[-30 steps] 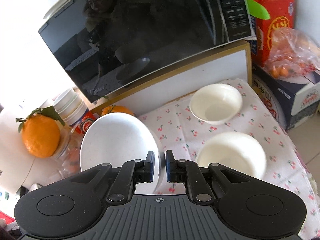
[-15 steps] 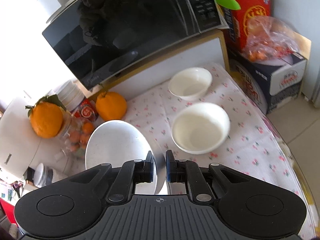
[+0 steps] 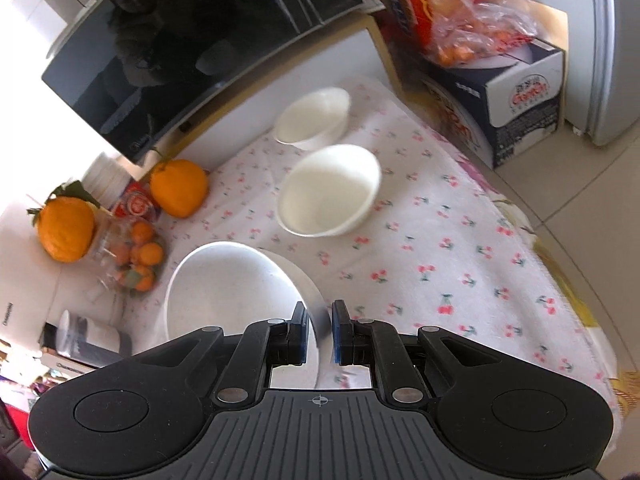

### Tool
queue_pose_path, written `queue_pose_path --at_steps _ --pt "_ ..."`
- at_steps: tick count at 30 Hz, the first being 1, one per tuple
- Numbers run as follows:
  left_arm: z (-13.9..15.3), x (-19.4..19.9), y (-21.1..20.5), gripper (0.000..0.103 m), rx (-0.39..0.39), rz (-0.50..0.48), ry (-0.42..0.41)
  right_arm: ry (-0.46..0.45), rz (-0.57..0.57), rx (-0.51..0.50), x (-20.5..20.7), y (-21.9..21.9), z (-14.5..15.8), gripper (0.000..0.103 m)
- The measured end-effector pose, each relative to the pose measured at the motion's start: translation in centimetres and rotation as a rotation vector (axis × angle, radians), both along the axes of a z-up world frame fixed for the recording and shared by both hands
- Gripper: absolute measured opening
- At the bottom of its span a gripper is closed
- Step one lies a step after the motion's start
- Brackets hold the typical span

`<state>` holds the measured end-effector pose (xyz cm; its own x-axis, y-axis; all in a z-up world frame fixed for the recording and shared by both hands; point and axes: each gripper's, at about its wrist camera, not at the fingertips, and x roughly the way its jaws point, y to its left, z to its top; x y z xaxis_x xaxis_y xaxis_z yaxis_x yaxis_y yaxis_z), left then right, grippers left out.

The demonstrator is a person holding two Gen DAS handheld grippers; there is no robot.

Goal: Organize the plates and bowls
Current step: 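Carry the white bowl with the left gripper toward the plate stack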

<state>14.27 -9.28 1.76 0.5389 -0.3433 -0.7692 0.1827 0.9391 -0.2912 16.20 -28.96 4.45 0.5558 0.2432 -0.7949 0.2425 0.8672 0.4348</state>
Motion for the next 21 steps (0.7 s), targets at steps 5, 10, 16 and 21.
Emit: queue_pose_path --at_steps 5,10,16,21 --pt "-0.8 -0.7 -1.7 0.013 0.025 -0.057 0.017 0.053 -0.012 -0.037 -0.5 -1.0 -0.9 0.012" --pt "-1.7 -0.9 -2.4 0.014 0.011 -0.086 0.065 0.077 -0.012 -0.063 -1.0 -1.8 -1.4 0.012" --pt "-2.9 -1.0 -2.8 0.015 0.006 -0.114 0.127 0.127 -0.023 -0.047 -1.1 -2.8 -2.5 0.012" --pt "-4.2 -0.8 -2.7 0.015 -0.022 -0.115 0.200 0.184 -0.044 -0.049 -0.7 -3.5 -4.1 0.012"
